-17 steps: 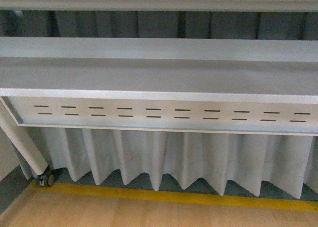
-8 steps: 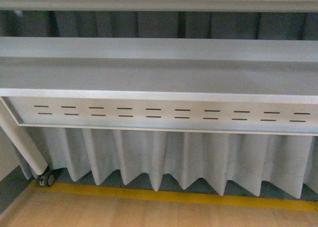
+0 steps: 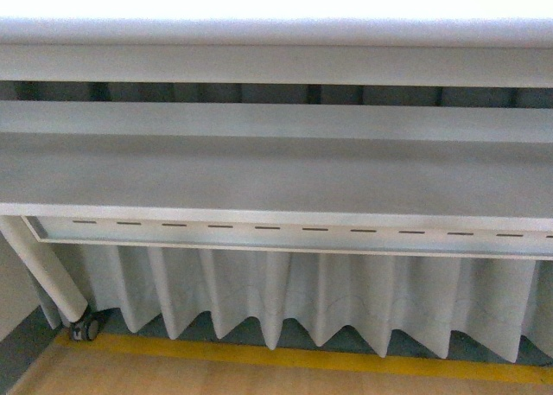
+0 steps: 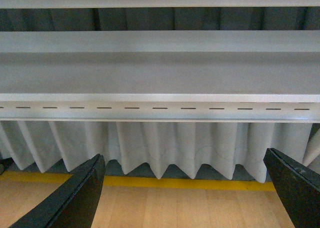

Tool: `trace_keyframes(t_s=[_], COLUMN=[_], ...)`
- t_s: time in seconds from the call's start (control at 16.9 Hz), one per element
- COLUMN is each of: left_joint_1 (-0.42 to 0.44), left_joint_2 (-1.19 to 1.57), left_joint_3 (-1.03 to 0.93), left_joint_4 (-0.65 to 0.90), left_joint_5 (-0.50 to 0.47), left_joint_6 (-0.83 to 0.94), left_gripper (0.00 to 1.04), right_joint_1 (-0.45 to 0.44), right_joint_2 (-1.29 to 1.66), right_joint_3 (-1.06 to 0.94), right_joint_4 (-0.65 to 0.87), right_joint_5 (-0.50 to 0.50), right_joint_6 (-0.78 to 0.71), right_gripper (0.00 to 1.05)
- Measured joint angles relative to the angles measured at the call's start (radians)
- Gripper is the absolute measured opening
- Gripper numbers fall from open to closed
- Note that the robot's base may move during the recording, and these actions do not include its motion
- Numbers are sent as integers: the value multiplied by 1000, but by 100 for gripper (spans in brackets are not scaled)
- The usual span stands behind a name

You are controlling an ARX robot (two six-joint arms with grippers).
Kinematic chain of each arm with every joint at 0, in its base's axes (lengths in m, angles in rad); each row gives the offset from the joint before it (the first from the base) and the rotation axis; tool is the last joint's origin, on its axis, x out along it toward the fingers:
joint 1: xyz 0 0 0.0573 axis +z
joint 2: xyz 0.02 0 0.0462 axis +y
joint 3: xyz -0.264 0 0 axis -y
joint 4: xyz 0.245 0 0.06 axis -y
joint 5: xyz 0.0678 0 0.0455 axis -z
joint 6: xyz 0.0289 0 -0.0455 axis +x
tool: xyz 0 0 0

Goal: Wind up and store yellow beetle toy

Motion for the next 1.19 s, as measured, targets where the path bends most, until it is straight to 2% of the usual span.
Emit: trace_keyframes(t_s=[1.19], left_joint_1=[0], left_joint_2=[0], left_joint_3=[0], left_joint_4=[1], left_joint_5=[0], left_joint_6=[0], left_gripper=[98], right_joint_1=[0], right_joint_2=[0], right_joint_3=[0], right_joint_4=[2], right_joint_5=[0], right_joint_6=[0], right_gripper=[98])
